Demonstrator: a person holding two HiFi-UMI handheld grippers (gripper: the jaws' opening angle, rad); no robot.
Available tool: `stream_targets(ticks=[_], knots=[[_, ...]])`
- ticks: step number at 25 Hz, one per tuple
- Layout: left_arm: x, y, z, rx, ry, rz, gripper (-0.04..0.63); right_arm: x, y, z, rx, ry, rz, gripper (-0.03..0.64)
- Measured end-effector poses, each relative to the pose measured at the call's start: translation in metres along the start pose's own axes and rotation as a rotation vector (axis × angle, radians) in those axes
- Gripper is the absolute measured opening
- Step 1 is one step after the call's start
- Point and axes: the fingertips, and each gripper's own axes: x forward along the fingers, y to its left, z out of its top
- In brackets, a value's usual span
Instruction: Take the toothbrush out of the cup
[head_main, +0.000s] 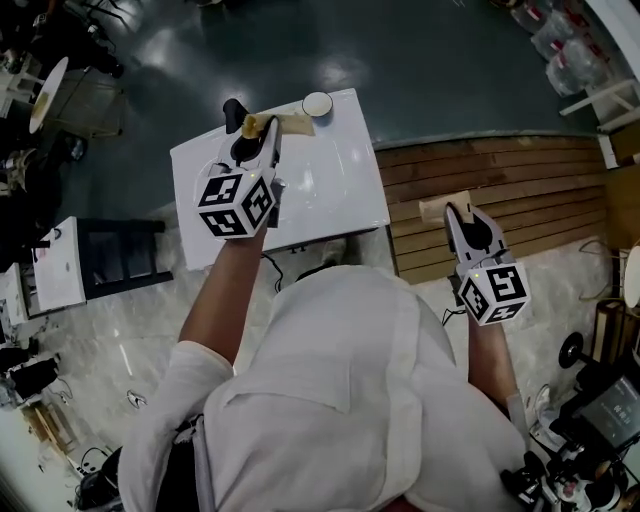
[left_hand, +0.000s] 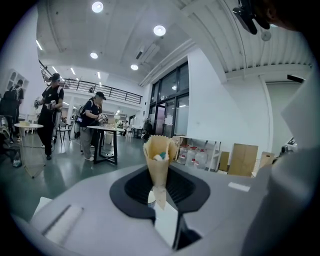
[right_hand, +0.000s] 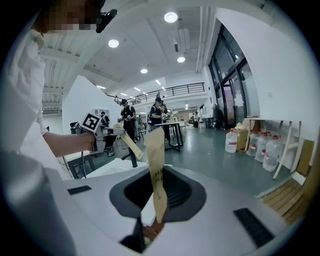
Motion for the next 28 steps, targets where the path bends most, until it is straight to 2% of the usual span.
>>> stream_targets(ticks=[20, 28], knots=[[-0.123, -0.087, -0.043, 0.012, 0.097, -0.028, 0.064, -0.017, 0.034, -0.014, -0.063, 0.006, 0.198, 0.041], [-0.151, -0.098, -0.058, 0.031, 0.132, -0.078, 0.064, -0.013, 0.062, -0.009, -0.091, 0.006, 0.223, 0.041]])
